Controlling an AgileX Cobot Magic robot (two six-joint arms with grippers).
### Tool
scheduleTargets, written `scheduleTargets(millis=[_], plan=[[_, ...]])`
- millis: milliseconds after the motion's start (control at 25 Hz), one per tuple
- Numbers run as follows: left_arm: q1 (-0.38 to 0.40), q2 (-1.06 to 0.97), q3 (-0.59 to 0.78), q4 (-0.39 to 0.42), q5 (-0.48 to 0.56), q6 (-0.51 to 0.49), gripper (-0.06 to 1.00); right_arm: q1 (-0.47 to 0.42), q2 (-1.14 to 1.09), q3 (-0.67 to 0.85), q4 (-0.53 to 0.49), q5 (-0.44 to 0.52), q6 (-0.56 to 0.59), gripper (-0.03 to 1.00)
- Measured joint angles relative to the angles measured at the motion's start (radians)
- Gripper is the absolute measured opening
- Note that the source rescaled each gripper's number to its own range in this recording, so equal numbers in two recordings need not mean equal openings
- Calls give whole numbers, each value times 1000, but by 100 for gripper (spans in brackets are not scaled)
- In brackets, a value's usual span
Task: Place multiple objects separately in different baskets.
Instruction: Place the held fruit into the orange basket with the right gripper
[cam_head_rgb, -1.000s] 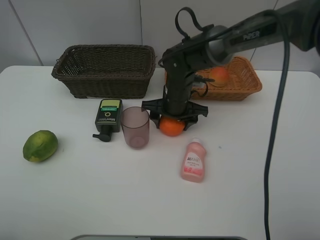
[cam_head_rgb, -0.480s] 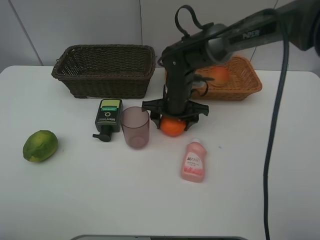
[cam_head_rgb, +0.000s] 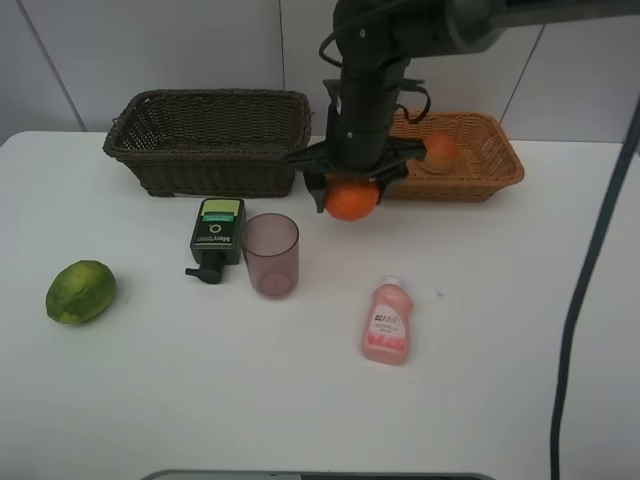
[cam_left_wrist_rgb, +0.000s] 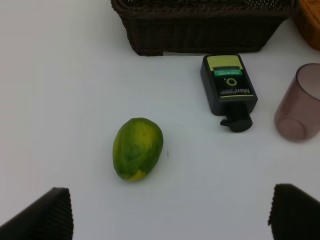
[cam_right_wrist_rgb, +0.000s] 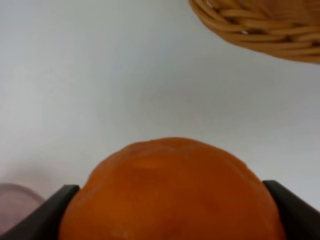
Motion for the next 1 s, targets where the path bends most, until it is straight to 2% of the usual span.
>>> scheduleTargets(millis=[120,320,600,800,1000], plan=[[0,0,0,0,0,0,100,-40,-28,-1,12,9,-60,47],[0,0,0,0,0,0,100,-137,-56,-4,22,6,-89,47],[0,0,0,1,0,0,100,-254,-57,-6,19,-60,-143,47],[0,0,0,1,0,0,100,-293,-56,-7,21,-160,-150,47],[0,0,0,1,0,0,100,-297,4,-82,41,-181,-150,47]])
